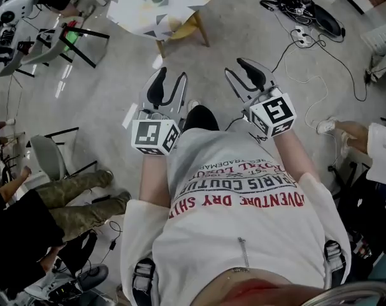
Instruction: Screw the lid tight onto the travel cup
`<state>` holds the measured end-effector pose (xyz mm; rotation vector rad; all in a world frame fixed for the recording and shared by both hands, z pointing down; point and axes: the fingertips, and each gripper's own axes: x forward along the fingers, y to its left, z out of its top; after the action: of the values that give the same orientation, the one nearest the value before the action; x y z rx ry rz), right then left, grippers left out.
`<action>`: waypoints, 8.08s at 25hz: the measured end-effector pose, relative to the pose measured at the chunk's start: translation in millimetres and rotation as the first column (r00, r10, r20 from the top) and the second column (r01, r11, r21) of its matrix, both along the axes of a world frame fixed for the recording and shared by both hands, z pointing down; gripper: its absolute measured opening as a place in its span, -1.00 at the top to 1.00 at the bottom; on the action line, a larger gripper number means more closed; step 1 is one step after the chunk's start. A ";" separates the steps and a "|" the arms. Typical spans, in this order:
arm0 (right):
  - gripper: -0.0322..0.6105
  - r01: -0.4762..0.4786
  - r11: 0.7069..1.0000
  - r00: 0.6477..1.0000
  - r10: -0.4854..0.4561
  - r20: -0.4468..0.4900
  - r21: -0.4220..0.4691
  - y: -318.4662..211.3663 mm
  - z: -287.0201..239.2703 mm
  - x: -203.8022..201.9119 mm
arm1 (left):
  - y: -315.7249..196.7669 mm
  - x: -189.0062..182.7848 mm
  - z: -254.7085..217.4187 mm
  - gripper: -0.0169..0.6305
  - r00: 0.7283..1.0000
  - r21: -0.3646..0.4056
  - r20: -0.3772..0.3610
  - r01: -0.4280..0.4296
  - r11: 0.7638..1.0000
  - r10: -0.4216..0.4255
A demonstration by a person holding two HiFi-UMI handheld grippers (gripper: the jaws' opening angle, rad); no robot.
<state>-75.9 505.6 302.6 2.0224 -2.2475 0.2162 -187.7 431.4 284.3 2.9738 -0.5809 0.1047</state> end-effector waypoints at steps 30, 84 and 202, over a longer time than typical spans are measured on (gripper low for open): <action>0.38 0.129 0.908 0.989 -0.146 -0.013 -0.400 -429.3 75.3 154.2 | -407.8 156.7 98.8 0.09 0.973 -0.113 0.231 0.023 0.993 0.004; 0.15 0.470 0.472 0.703 -0.711 -0.007 -0.745 -587.9 239.7 194.7 | -510.1 237.2 293.4 -0.23 0.887 -0.141 0.426 0.260 0.955 -0.179; 0.16 0.440 -0.117 -0.398 -0.914 -0.076 -0.890 -560.5 193.5 84.0 | -500.2 240.6 308.3 -0.27 0.894 -0.308 0.425 -0.003 0.951 0.140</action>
<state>8.1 -54.9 496.1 -0.4165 -1.8196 -0.2695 52.9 -68.7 592.6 2.6697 -0.4431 0.8202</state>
